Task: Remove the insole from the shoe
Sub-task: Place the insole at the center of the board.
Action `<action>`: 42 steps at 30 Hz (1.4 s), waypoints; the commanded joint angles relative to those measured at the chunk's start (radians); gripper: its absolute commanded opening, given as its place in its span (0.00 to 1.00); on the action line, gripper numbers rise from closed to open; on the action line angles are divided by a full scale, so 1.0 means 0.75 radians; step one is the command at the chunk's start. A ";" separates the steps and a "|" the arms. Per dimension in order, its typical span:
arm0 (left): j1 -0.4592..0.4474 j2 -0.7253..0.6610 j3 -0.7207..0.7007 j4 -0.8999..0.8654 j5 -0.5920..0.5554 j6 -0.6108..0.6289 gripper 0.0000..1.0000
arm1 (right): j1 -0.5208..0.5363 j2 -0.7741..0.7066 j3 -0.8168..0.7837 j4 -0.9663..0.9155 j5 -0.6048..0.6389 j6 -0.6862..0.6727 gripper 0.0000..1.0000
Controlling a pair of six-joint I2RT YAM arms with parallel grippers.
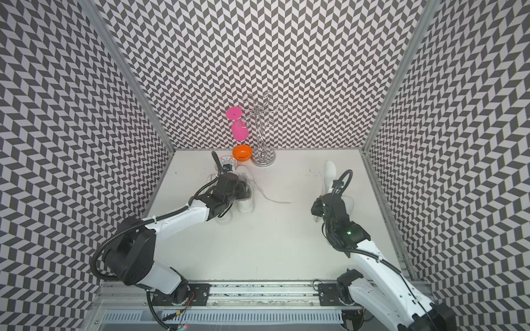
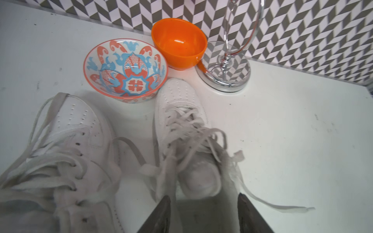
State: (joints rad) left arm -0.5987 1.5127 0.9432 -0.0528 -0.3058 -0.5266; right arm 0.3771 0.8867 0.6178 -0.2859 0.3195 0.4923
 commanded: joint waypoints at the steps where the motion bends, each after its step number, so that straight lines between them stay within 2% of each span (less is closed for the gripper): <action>1: -0.046 -0.137 -0.090 0.014 0.002 -0.058 0.64 | -0.096 0.028 0.024 -0.039 0.041 -0.028 0.00; 7: -0.120 -0.434 -0.321 0.111 0.017 -0.091 0.71 | -0.296 0.085 0.018 -0.063 0.067 -0.043 0.00; 10: -0.122 -0.566 -0.473 0.204 0.003 -0.085 0.73 | -0.385 0.127 0.011 -0.066 0.101 -0.035 0.00; 12: -0.121 -0.631 -0.565 0.266 -0.029 -0.064 0.74 | -0.449 0.170 -0.003 -0.044 0.067 -0.049 0.00; 16: -0.102 -0.706 -0.628 0.260 -0.082 -0.021 0.77 | -0.544 0.267 -0.006 -0.057 0.109 -0.040 0.00; 22: -0.071 -0.791 -0.666 0.248 -0.098 -0.022 0.78 | -0.569 0.365 0.022 -0.124 0.242 0.025 0.00; 24: -0.071 -0.820 -0.671 0.239 -0.110 -0.024 0.79 | -0.575 0.379 0.019 -0.135 0.204 0.056 0.00; 28: -0.082 -0.850 -0.670 0.222 -0.136 -0.030 0.80 | -0.607 0.439 -0.008 -0.152 -0.042 0.132 0.00; 35: -0.082 -0.898 -0.685 0.216 -0.158 -0.041 0.80 | -0.642 0.526 -0.027 -0.093 -0.096 0.126 0.00; 42: -0.072 -0.916 -0.703 0.206 -0.229 -0.050 0.82 | -0.602 0.620 -0.006 -0.029 -0.199 0.003 0.00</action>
State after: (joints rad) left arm -0.6540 0.8410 0.4282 0.0959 -0.4278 -0.5446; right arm -0.0937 1.3468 0.6048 -0.3603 0.2218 0.5316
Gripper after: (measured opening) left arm 0.816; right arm 0.049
